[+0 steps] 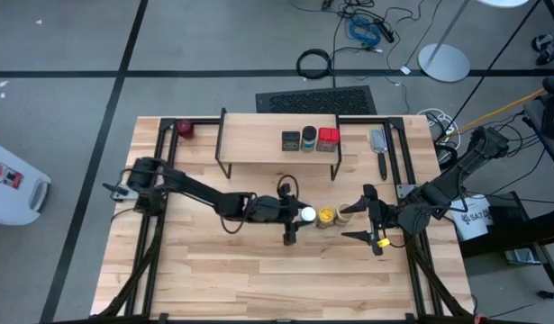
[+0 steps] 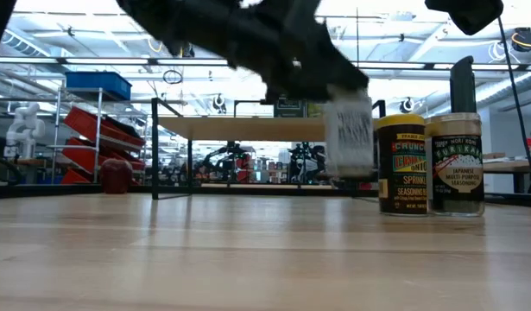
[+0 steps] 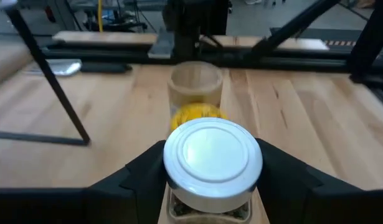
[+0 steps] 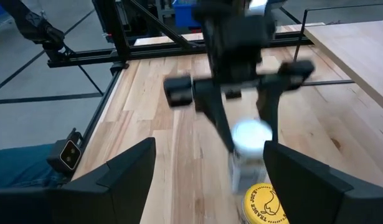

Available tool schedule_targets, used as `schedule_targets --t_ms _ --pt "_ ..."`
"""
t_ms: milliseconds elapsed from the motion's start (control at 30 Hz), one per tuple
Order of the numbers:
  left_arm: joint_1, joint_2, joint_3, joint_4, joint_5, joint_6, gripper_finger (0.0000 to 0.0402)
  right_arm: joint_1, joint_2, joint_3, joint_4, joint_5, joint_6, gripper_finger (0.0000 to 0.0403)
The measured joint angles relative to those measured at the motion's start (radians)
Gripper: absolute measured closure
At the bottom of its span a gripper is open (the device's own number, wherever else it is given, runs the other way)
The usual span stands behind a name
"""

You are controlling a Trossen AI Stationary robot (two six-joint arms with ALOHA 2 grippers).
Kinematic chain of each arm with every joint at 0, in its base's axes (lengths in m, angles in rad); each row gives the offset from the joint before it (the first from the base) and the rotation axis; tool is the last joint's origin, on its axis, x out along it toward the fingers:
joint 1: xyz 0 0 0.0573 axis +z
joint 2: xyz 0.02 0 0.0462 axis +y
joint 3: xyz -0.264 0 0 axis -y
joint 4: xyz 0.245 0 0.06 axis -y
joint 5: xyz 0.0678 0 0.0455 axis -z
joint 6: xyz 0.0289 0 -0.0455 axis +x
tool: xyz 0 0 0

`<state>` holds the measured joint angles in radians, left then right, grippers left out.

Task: Shelf spices
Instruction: Put the white seasoning bottle on the shelf

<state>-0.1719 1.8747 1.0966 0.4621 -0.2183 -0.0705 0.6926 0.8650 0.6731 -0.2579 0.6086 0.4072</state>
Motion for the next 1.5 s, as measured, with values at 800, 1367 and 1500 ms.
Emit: schedule_targets --t_ms 800,1367,1500 --pt "0.400 -0.684 0.002 -0.568 0.261 0.254 0.0186 0.000 0.000 0.000 0.000 0.000 0.000 0.0117" --pt "0.688 -0.485 0.002 -0.553 0.622 0.286 0.0185 0.000 0.000 0.000 -0.009 0.000 -0.001 0.0117" --pt "0.706 -0.466 0.002 -0.507 0.668 0.263 0.0185 0.000 0.000 0.000 -0.009 0.000 -0.007 0.0117"
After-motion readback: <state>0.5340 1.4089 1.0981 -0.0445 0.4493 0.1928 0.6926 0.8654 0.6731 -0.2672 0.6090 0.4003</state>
